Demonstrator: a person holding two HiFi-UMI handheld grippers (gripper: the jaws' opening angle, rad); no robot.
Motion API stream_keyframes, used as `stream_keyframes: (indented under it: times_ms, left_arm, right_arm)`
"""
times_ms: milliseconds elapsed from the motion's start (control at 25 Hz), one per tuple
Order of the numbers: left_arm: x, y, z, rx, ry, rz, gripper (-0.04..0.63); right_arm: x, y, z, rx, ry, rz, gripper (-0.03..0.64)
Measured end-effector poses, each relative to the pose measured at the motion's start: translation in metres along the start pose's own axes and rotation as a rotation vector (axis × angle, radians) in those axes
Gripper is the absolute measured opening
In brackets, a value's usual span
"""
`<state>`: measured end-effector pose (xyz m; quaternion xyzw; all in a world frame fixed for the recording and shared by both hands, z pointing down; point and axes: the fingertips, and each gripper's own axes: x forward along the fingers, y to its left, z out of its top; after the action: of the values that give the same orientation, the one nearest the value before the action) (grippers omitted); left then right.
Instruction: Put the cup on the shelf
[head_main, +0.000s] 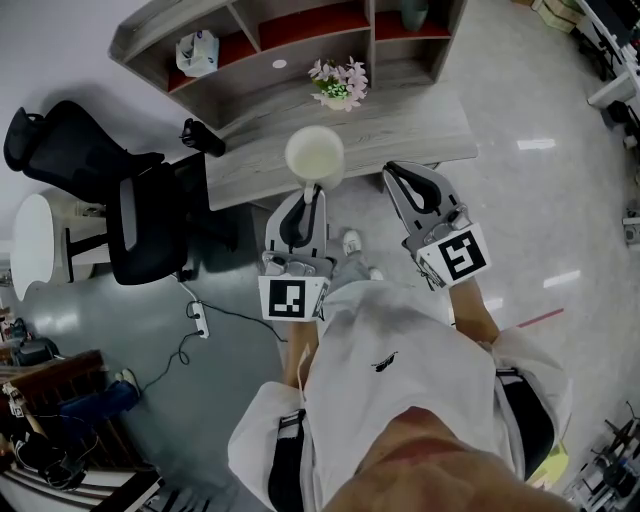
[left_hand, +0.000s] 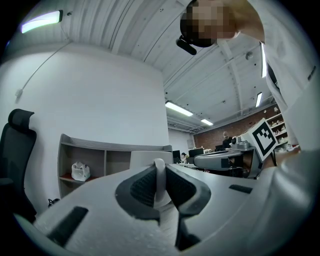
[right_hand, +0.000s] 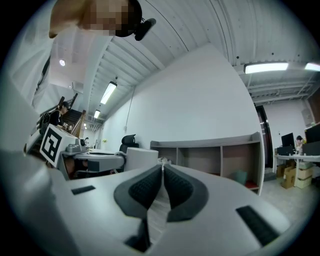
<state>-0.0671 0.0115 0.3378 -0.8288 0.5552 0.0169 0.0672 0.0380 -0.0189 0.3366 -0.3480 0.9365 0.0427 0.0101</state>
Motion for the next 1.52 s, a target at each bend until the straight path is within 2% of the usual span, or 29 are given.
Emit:
stream_keyframes:
  times_ms: [240,680,1520]
  left_arm:
    - [0.021,0.024,-0.003,-0.003,0.005,-0.013,0.049]
    - [0.053,0.064,-0.011,-0.063,0.015,-0.029,0.049]
    - [0.113,0.122,-0.032,-0.086,0.019,-0.113,0.049]
  right_arm:
    - [0.031,-0.011,-0.003,0.001,0.010,-0.009,0.037]
    - [0.079,-0.023,-0.006,0.015,0.026,-0.036,0.037]
    - [0.149,-0.058,-0.023,0.006,0.065,-0.114,0.037]
